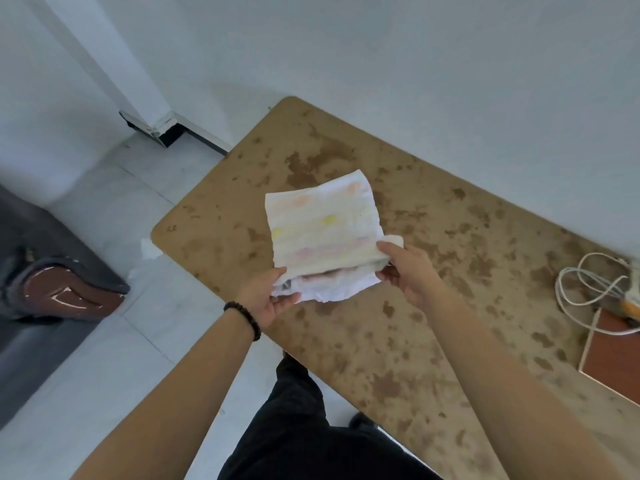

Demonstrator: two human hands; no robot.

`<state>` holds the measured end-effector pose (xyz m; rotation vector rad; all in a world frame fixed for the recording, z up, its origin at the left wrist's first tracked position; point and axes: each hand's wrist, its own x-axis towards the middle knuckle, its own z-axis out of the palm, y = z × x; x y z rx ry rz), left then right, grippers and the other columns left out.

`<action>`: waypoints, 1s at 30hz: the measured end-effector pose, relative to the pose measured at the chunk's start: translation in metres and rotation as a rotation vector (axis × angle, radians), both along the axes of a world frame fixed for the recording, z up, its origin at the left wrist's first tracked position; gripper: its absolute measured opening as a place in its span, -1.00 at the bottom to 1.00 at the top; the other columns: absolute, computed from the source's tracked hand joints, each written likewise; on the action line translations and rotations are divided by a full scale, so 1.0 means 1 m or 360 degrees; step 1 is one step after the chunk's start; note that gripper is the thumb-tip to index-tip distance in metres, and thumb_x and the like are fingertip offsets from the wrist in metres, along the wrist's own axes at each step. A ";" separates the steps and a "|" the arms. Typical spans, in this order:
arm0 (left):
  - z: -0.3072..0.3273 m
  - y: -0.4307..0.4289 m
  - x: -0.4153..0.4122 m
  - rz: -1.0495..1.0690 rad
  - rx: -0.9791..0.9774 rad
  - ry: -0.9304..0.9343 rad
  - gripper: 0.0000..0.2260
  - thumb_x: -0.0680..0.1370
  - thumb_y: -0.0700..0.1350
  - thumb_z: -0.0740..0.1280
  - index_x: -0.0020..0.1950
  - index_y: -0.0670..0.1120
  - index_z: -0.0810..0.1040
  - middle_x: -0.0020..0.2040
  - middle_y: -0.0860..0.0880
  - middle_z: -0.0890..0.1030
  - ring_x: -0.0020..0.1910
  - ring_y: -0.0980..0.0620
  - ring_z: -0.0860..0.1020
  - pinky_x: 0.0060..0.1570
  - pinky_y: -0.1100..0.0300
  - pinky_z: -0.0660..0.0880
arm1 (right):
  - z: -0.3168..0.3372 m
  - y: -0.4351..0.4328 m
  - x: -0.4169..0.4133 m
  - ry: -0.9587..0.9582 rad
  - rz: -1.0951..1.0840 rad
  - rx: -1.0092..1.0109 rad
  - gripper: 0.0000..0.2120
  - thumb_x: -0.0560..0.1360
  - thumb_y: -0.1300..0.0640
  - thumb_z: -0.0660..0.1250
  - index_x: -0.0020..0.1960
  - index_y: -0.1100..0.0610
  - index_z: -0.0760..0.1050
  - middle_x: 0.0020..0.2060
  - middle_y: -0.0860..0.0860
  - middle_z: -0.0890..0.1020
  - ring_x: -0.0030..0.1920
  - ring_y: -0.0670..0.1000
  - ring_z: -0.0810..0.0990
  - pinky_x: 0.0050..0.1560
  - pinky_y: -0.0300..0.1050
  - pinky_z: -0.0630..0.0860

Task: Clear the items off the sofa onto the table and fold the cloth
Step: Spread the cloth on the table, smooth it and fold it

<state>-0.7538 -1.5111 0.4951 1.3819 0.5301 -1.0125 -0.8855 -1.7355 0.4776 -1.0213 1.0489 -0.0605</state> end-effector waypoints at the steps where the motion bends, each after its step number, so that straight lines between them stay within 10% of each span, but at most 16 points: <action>1: 0.001 -0.007 0.018 0.0011 -0.0022 0.0027 -0.85 0.63 -0.23 0.23 0.13 -0.28 0.50 -0.03 -0.21 0.53 -0.13 -0.11 0.54 -0.09 0.04 0.60 | 0.002 -0.007 0.018 0.0016 -0.0024 -0.0005 -0.74 0.48 0.05 0.44 0.09 0.17 0.58 -0.02 0.11 0.69 -0.14 0.04 0.68 -0.24 -0.18 0.60; 6: 0.001 -0.047 0.112 0.0088 -0.0091 0.0050 -0.80 0.63 -0.21 0.24 0.18 -0.28 0.51 0.11 -0.23 0.59 -0.07 -0.12 0.61 -0.16 0.07 0.61 | 0.008 -0.044 0.106 -0.0036 -0.0132 0.0133 -0.62 0.50 0.03 0.42 0.20 0.26 0.54 -0.02 0.19 0.70 -0.08 0.12 0.73 -0.17 -0.12 0.63; 11: -0.030 -0.070 0.164 0.0079 0.0200 -0.0271 -0.39 0.57 0.00 0.35 0.54 -0.09 0.18 0.35 -0.11 0.44 0.14 -0.03 0.55 0.19 -0.02 0.53 | -0.014 -0.050 0.156 0.0004 -0.0296 0.0139 -0.50 0.50 -0.13 0.40 0.34 0.07 0.41 0.22 0.03 0.56 0.07 0.06 0.68 0.03 0.00 0.65; 18: -0.083 -0.077 0.170 -0.1455 0.1059 -0.1870 -0.43 0.62 0.16 0.10 0.57 -0.06 0.11 0.58 -0.18 0.07 0.56 -0.16 0.03 0.48 -0.13 0.10 | -0.070 -0.008 0.148 0.0546 0.0748 -0.2159 -0.59 0.65 0.02 0.15 0.48 0.05 0.37 0.53 0.11 0.26 0.51 0.16 0.23 0.47 0.11 0.18; 22: -0.120 -0.087 0.182 -0.2237 0.1151 -0.2051 -0.40 0.60 0.27 -0.26 0.57 0.03 -0.26 0.59 -0.11 -0.24 0.56 -0.07 -0.26 0.47 -0.25 -0.21 | -0.094 -0.016 0.161 0.0930 0.1246 -0.2117 -0.44 0.65 -0.18 -0.06 0.61 -0.06 0.01 0.60 0.14 -0.07 0.58 0.24 -0.10 0.53 0.24 -0.11; 30: -0.159 -0.093 0.203 -0.2156 0.1126 -0.1965 -0.43 0.60 0.29 -0.29 0.55 0.11 -0.31 0.59 -0.02 -0.15 0.55 -0.01 -0.26 0.43 -0.24 -0.34 | -0.134 -0.053 0.189 0.1284 0.1106 -0.1792 -0.41 0.62 -0.26 -0.18 0.59 -0.16 -0.22 0.60 0.13 -0.05 0.58 0.23 -0.07 0.54 0.21 -0.08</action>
